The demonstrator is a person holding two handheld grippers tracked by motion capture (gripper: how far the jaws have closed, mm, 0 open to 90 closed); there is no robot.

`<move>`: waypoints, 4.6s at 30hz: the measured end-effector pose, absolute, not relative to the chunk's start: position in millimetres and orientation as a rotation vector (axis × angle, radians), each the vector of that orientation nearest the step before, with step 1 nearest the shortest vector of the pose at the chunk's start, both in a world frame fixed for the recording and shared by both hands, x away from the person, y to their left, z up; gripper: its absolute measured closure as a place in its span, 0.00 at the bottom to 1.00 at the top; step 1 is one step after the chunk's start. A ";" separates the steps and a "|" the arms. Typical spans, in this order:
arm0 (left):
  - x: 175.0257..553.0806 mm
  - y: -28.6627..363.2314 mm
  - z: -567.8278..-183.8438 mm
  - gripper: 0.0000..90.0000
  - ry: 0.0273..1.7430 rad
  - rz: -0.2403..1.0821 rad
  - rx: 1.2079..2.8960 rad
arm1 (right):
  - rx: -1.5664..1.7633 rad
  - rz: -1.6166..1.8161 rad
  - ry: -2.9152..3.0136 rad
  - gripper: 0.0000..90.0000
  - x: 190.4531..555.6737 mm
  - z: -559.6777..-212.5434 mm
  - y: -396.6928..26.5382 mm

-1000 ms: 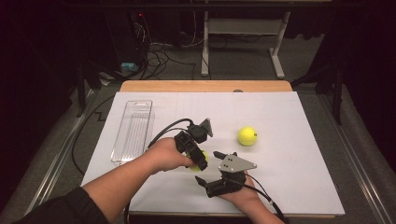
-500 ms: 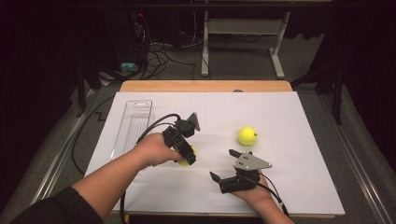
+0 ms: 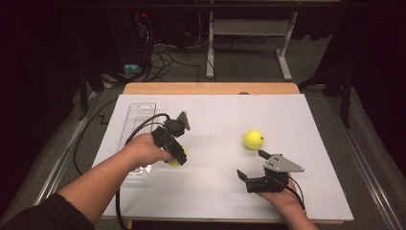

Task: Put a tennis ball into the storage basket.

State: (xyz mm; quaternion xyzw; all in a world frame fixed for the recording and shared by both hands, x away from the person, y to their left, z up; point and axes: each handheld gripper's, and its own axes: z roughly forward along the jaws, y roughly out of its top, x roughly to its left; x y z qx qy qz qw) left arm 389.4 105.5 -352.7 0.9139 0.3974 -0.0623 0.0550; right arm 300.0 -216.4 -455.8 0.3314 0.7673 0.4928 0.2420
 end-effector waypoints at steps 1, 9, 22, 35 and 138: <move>389.9 107.3 -352.4 0.30 1.212 -0.187 2.774 | 0.909 1.343 2.092 0.00 299.9 -456.1 -219.5; 394.2 122.2 -344.3 0.30 1.249 -0.177 2.773 | 0.946 1.313 2.067 0.00 294.5 -457.7 -244.5; 405.0 162.1 -333.0 0.30 1.366 -0.132 2.727 | 0.978 1.290 2.045 0.00 285.8 -460.6 -268.0; 412.0 204.4 -330.5 0.30 1.503 -0.083 2.689 | 0.984 1.291 2.046 0.00 286.0 -461.7 -267.9; 387.2 88.8 -386.4 0.01 1.129 -0.064 2.789 | 1.066 1.250 2.004 0.00 310.2 -461.4 -260.9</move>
